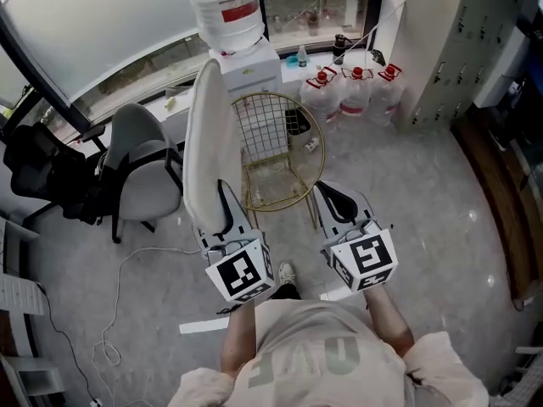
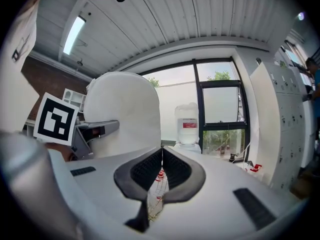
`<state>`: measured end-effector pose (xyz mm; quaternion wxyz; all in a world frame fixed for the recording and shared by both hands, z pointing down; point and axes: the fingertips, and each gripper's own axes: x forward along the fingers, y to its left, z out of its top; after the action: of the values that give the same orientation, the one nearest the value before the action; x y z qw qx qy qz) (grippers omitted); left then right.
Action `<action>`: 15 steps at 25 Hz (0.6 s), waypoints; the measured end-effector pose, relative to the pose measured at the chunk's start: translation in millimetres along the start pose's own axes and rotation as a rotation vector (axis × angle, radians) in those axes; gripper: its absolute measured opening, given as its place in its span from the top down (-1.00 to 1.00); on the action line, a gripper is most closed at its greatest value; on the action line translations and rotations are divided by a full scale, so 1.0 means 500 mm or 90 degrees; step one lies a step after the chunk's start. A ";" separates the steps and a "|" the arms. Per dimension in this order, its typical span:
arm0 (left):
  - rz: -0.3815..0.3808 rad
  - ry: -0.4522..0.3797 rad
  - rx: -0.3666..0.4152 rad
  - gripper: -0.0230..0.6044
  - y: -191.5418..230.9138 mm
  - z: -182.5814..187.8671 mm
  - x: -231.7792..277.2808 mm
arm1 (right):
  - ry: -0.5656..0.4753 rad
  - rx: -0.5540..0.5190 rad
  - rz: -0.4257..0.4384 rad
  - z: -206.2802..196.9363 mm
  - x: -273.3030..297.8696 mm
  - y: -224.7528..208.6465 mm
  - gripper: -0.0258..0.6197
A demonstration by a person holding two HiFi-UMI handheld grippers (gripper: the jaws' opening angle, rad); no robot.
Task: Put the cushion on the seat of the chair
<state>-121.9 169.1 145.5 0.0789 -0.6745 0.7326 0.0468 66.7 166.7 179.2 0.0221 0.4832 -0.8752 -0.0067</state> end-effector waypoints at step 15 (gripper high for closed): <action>-0.061 0.003 0.013 0.77 0.062 -0.066 0.321 | 0.033 -0.006 -0.042 -0.005 0.301 -0.046 0.87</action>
<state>-166.9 8.8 148.1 0.0862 -0.7080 0.7002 0.0338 6.1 27.0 185.9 0.0464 0.5120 -0.8577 0.0012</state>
